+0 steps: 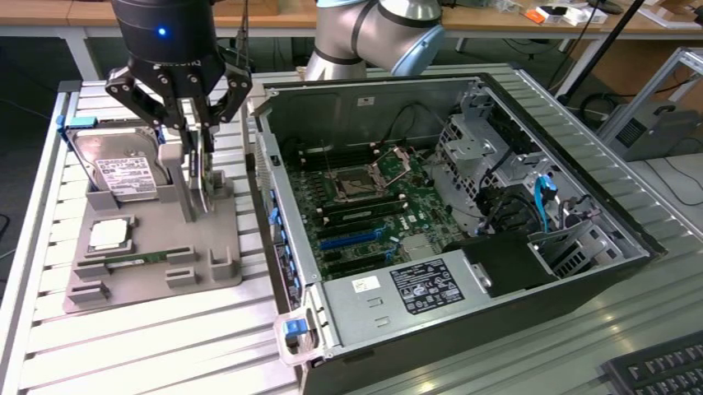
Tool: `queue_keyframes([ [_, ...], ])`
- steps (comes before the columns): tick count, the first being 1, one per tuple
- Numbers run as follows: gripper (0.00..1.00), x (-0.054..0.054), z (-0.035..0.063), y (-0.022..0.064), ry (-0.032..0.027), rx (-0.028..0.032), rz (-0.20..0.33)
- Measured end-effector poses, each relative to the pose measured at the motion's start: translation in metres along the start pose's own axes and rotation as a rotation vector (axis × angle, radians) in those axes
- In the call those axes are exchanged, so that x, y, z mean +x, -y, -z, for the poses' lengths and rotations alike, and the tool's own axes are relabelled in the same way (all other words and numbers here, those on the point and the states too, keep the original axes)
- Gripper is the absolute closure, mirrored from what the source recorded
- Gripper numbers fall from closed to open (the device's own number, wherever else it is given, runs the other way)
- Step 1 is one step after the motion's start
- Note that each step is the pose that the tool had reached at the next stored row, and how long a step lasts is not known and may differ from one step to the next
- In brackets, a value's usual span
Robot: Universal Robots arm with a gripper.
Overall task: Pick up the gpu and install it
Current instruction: 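Pick up the gpu and move the gpu toward the slot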
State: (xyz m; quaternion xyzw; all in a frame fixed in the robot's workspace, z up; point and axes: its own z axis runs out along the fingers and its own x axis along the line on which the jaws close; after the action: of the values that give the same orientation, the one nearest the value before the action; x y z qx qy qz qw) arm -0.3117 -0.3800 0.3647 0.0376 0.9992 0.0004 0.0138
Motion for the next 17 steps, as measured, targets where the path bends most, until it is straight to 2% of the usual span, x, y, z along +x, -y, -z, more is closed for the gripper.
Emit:
queue_keyframes([
  [17,0.73,-0.0001,0.0047,0.0,0.0,0.0,0.0],
])
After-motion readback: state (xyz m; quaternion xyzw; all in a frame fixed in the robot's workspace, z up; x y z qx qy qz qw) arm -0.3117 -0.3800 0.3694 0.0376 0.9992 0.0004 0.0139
